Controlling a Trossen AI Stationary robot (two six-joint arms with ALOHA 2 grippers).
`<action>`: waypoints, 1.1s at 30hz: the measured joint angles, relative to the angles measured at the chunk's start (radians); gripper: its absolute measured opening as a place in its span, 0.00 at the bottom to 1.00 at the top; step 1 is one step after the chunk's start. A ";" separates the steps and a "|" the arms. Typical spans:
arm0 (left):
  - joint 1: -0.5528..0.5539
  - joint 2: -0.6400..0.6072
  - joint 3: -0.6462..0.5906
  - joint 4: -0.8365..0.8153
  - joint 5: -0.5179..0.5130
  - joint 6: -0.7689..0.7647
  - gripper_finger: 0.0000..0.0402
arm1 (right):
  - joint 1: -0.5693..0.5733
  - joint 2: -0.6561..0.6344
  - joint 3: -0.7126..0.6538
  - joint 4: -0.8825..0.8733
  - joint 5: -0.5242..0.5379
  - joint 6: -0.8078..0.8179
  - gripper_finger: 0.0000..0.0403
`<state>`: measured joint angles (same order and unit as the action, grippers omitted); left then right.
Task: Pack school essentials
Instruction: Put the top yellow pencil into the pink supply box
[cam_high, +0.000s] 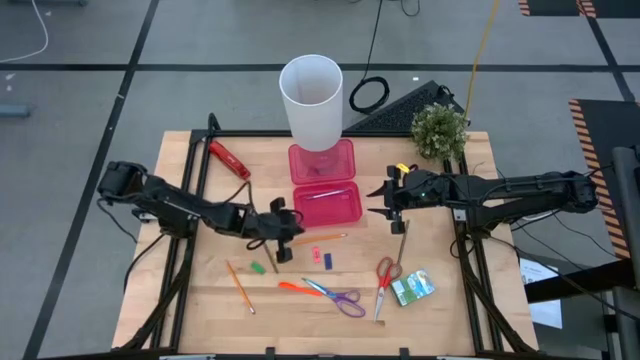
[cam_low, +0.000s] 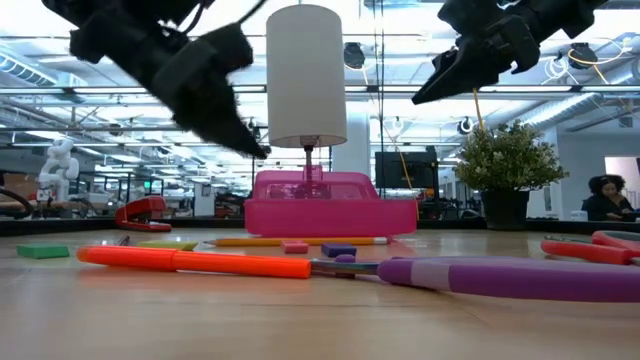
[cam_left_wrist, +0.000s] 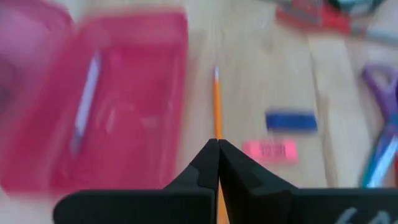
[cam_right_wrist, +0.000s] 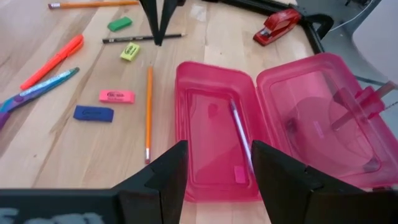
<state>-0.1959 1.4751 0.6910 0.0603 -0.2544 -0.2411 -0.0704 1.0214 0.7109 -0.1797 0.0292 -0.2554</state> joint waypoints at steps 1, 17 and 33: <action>-0.012 0.007 -0.001 -0.031 0.000 -0.036 0.03 | 0.000 0.000 0.000 0.000 0.000 0.000 0.42; -0.096 0.244 0.041 -0.019 -0.123 -0.267 0.33 | 0.000 0.000 0.000 0.007 0.000 -0.003 0.42; -0.009 0.356 0.178 -0.206 0.010 -0.255 0.10 | 0.000 0.000 0.000 0.006 0.000 -0.014 0.42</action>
<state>-0.2050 1.8309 0.8692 -0.1456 -0.2448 -0.4964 -0.0704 1.0214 0.7109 -0.1741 0.0292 -0.2699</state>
